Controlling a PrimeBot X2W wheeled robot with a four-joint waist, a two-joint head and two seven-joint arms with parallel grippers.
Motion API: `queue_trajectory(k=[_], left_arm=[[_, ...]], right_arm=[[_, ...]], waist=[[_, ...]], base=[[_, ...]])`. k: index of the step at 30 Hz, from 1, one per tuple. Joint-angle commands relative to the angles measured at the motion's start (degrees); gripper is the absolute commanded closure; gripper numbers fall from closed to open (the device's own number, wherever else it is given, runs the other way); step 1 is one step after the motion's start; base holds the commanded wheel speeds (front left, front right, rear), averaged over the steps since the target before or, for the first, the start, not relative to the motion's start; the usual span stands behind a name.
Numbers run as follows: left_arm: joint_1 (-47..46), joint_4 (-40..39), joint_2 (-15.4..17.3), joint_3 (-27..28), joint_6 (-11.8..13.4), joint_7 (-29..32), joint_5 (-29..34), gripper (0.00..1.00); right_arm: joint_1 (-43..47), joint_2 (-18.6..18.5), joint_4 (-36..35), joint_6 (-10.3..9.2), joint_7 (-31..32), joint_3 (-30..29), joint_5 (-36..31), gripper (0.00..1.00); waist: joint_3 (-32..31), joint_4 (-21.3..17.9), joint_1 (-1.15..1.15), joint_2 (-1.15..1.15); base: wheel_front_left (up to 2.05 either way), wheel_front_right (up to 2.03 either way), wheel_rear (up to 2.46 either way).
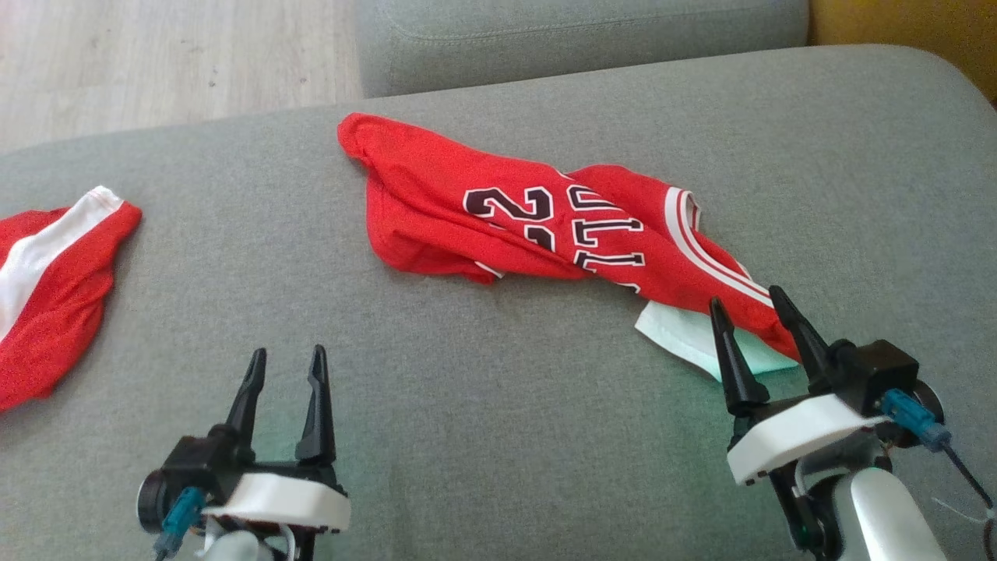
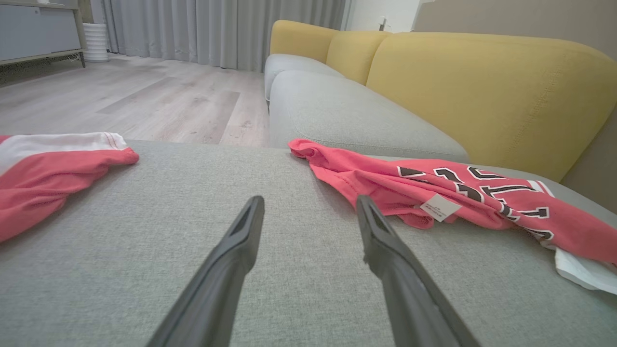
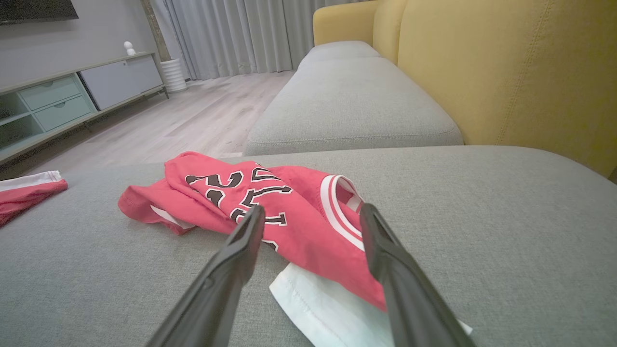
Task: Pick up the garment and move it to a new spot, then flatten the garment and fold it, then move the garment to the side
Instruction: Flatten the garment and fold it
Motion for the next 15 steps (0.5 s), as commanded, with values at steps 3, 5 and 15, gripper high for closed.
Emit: queue_trajectory(k=[3, 5, 15], left_arm=[[-3.57, -0.78, -0.02, 1.59, -0.68, -0.69, 0.41, 0.0], [-5.74, 1.64, -0.08, 0.98, -1.59, -0.09, 0.4, 0.0], [-20.42, 18.96, -3.31, -0.83, -5.18, 3.83, -1.51, 0.0]], right_arm=[[-0.81, -0.06, -2.54, 0.43, 0.14, 1.72, 0.35, 0.0], [-1.02, -0.06, -2.75, 0.43, 0.15, 1.96, 0.56, 0.0], [-3.94, -0.06, -2.63, 0.43, -0.52, 4.58, 1.52, 0.0]], waist=[[0.89, -0.62, 0.02, 0.0], [1.67, -1.19, 0.02, 0.0], [7.25, -6.52, 0.02, 0.0]], base=[[0.0, 0.0, 0.0], [0.0, 0.0, 0.0], [0.0, 0.0, 0.0]])
